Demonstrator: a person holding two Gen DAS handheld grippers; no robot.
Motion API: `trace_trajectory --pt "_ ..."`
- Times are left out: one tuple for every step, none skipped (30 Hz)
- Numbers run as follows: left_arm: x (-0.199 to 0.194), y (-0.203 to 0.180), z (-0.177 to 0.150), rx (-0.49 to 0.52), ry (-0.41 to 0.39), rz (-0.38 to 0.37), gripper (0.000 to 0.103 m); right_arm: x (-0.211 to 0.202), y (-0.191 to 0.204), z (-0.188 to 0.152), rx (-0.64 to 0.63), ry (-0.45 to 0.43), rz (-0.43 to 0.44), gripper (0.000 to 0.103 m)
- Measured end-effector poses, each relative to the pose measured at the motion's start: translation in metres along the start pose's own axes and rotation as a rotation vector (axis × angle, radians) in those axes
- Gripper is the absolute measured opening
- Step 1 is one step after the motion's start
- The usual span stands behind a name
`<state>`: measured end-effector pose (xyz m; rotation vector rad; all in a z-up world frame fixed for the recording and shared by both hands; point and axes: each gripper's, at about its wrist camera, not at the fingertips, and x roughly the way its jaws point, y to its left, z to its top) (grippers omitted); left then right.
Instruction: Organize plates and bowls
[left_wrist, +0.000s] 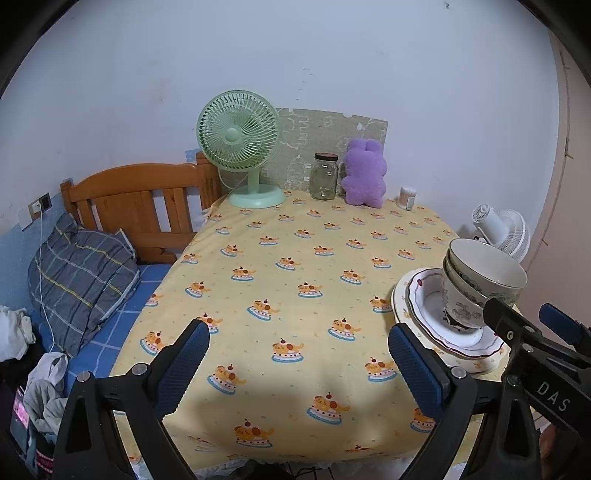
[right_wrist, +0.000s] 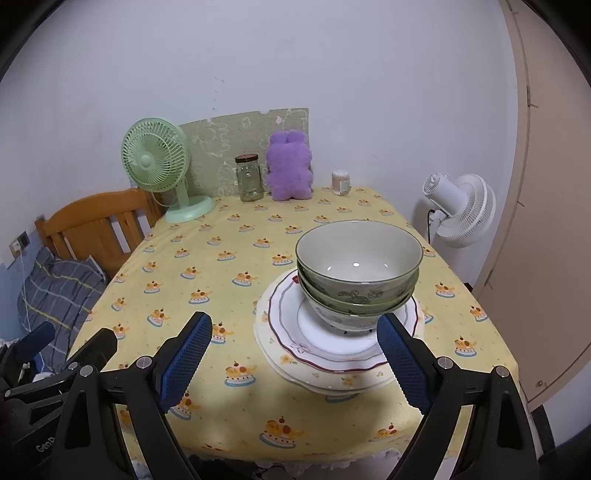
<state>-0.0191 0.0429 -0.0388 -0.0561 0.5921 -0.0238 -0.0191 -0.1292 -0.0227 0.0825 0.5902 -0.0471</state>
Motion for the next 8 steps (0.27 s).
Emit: trace_trajectory --pt "-0.0010 -0.0009 0.0002 0.002 -0.001 0.000 0.098 -0.0001 -0.0007 -0.0003 0.000 0.001 -0.002 0.092" --pt "-0.0012 -0.0019 -0.0003 0.005 -0.001 0.000 0.098 -0.0003 -0.0019 -0.0008 0.001 0.002 -0.004 0.092" --pt "-0.0015 -0.0029 -0.0003 0.007 -0.001 0.000 0.098 -0.0006 -0.0025 -0.0011 0.002 0.003 -0.006 0.092" --pt "-0.0021 -0.0035 -0.0003 0.007 -0.002 -0.002 0.098 -0.0011 -0.0030 -0.0015 0.002 0.002 -0.008 0.092" --pt "-0.0025 -0.0043 -0.0002 0.009 -0.002 -0.002 0.098 -0.0014 -0.0039 -0.0016 0.003 0.002 -0.009 0.092" --pt "-0.0019 -0.0058 0.0001 0.010 -0.002 -0.002 0.098 -0.0015 -0.0051 -0.0015 0.003 0.002 -0.010 0.092" --pt "-0.0020 -0.0065 0.0003 0.011 -0.002 -0.001 0.098 -0.0017 -0.0058 -0.0016 0.003 0.002 -0.011 0.092" --pt "-0.0022 -0.0074 0.0004 0.013 -0.002 0.000 0.098 -0.0019 -0.0065 -0.0015 0.003 0.001 -0.011 0.092"
